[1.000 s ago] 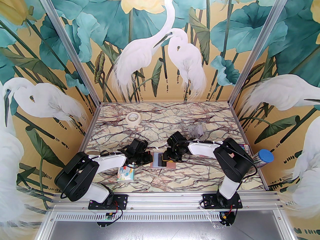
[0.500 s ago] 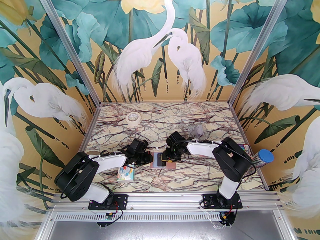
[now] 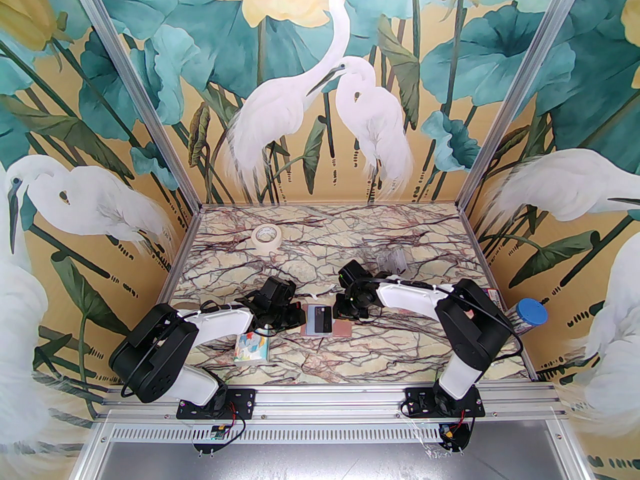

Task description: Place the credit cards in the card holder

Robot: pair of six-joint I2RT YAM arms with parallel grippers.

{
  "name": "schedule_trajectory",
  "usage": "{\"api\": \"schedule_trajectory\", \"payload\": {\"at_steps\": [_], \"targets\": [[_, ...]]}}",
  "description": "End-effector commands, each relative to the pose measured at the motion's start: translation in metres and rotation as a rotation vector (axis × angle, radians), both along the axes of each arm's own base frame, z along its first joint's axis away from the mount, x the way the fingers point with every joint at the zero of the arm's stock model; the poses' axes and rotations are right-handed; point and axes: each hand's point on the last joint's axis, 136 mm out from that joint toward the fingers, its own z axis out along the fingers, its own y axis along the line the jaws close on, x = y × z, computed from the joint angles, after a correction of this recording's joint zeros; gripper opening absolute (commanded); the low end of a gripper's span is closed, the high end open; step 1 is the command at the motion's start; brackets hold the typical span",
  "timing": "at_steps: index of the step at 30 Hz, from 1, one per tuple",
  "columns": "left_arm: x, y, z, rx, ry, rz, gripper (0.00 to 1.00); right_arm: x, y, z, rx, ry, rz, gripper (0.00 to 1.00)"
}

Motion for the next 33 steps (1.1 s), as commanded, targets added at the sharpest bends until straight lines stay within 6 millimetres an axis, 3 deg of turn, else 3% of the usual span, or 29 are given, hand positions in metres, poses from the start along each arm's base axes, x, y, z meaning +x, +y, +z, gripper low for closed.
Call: {"api": "schedule_trajectory", "payload": {"at_steps": [1, 22, 33], "targets": [[-0.012, 0.012, -0.025, 0.079, 0.051, -0.007, 0.00, 0.002, 0.003, -0.005, -0.008, 0.004, 0.003, 0.07], [-0.012, 0.011, -0.026, 0.079, 0.052, -0.015, 0.00, -0.003, 0.013, -0.015, 0.043, 0.044, 0.016, 0.02], [-0.011, 0.011, -0.026, 0.079, 0.055, -0.012, 0.00, -0.004, 0.017, -0.015, 0.064, 0.054, 0.025, 0.10]]}}
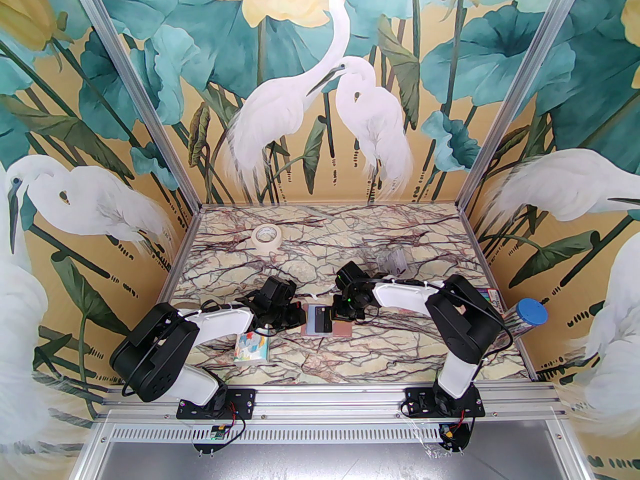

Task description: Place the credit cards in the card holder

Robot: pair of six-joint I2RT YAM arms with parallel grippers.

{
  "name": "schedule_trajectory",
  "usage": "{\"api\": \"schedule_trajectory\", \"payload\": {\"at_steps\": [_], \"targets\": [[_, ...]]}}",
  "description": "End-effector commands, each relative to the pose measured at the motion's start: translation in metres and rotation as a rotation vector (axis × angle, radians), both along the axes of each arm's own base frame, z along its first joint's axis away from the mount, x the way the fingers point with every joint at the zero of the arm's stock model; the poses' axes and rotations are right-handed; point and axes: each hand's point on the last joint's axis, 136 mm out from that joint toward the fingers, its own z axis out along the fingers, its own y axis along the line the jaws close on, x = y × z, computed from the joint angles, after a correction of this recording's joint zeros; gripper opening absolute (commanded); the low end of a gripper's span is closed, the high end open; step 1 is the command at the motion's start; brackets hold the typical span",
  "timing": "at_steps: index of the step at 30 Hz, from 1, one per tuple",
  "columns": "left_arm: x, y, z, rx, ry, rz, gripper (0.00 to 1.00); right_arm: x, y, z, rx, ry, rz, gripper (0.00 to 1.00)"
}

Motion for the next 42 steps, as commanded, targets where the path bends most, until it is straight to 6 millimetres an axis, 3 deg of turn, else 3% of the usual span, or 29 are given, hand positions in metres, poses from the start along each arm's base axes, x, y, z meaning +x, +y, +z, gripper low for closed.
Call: {"api": "schedule_trajectory", "payload": {"at_steps": [1, 42], "targets": [[-0.012, 0.012, -0.026, 0.081, 0.054, -0.009, 0.00, -0.003, 0.003, -0.006, 0.006, 0.024, 0.003, 0.11], [-0.013, 0.011, -0.028, 0.077, 0.059, -0.009, 0.00, -0.016, 0.024, -0.005, 0.065, 0.033, 0.076, 0.17]]}}
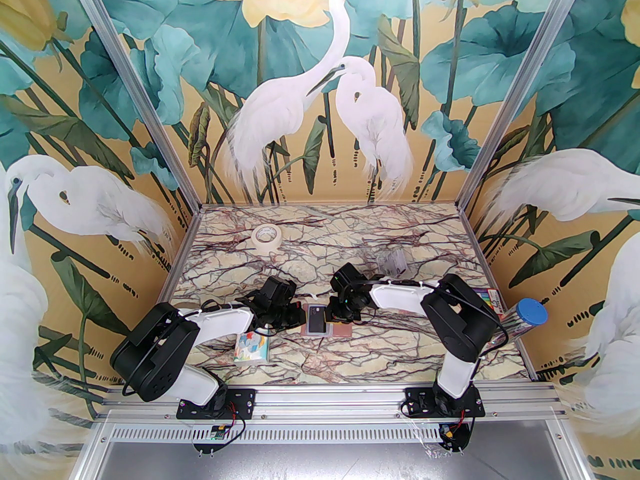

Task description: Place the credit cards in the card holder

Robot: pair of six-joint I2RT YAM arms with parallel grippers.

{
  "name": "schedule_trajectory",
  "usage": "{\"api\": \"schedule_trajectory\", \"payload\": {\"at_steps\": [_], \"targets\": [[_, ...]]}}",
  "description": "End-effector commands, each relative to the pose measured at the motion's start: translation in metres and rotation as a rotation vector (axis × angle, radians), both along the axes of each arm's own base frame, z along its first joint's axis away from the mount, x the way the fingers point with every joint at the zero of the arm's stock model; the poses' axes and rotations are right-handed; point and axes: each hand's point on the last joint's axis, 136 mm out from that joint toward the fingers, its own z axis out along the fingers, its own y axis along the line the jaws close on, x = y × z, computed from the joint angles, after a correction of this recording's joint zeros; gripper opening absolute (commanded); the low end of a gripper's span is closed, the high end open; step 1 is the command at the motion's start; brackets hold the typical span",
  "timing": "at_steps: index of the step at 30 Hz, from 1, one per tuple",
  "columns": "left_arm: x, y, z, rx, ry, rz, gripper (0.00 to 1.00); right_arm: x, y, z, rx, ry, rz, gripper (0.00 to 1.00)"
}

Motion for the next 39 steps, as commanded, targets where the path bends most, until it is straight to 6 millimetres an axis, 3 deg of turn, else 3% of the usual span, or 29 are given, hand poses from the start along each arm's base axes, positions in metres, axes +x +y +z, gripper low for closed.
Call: {"api": "schedule_trajectory", "payload": {"at_steps": [1, 24, 32, 39], "targets": [[-0.013, 0.012, -0.027, 0.081, 0.055, -0.008, 0.00, -0.010, 0.009, -0.005, 0.015, 0.024, 0.040, 0.17], [-0.013, 0.013, -0.026, 0.086, 0.054, -0.011, 0.00, -0.010, 0.007, 0.005, 0.006, -0.002, 0.062, 0.19], [-0.014, 0.015, -0.026, 0.095, 0.053, -0.011, 0.00, -0.001, -0.004, 0.025, -0.031, -0.073, 0.018, 0.19], [-0.014, 0.013, -0.025, 0.091, 0.052, -0.014, 0.00, 0.005, 0.008, 0.042, 0.053, -0.107, 0.002, 0.17]]}}
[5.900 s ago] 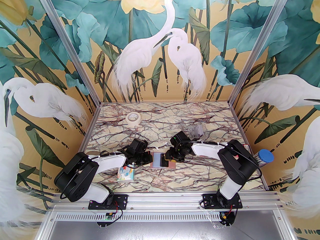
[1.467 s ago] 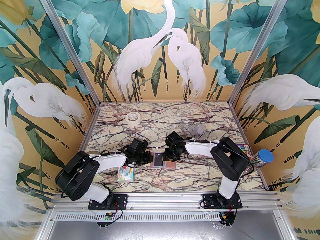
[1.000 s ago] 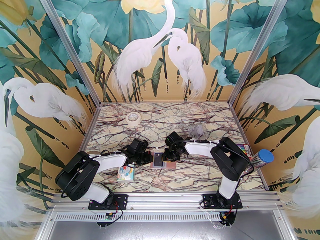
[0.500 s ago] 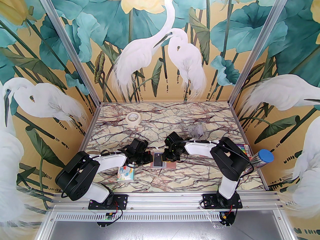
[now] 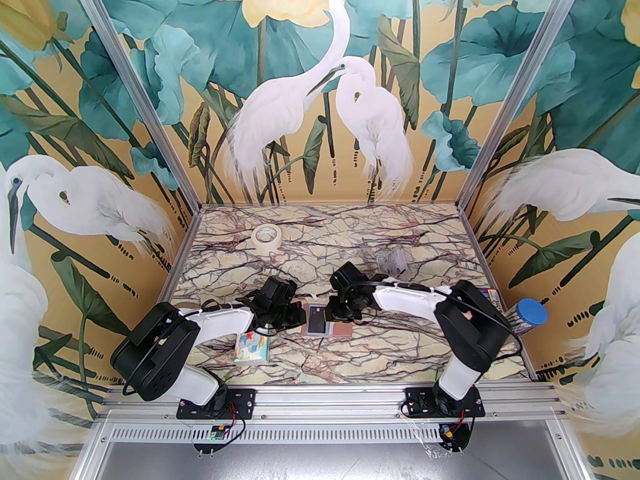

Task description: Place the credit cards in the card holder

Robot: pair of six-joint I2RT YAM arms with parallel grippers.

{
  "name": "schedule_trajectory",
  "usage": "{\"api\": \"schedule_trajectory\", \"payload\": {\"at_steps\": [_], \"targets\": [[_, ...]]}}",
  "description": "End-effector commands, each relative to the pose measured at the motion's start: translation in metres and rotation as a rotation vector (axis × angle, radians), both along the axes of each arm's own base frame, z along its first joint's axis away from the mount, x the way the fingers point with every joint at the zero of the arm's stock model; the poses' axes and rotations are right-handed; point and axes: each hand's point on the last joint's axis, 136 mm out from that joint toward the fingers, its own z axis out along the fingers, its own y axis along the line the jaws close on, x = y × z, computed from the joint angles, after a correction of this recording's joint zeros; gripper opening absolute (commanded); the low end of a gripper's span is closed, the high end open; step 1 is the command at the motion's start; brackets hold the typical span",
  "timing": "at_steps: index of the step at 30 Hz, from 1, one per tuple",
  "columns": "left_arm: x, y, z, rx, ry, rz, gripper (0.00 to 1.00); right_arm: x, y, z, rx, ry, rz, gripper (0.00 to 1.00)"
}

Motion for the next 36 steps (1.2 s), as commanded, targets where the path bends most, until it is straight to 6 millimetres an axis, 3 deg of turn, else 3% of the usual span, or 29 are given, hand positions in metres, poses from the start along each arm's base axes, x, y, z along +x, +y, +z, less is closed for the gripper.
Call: {"api": "schedule_trajectory", "payload": {"at_steps": [1, 13, 36], "targets": [[-0.014, 0.014, -0.026, 0.094, 0.058, -0.007, 0.00, 0.003, 0.008, 0.008, 0.040, -0.016, -0.001, 0.16], [-0.014, 0.013, -0.026, 0.089, 0.058, -0.009, 0.00, 0.001, 0.011, -0.019, 0.016, 0.044, 0.007, 0.16], [-0.015, 0.013, -0.026, 0.087, 0.060, -0.008, 0.00, -0.007, 0.002, -0.039, -0.023, 0.064, 0.014, 0.10]]}}
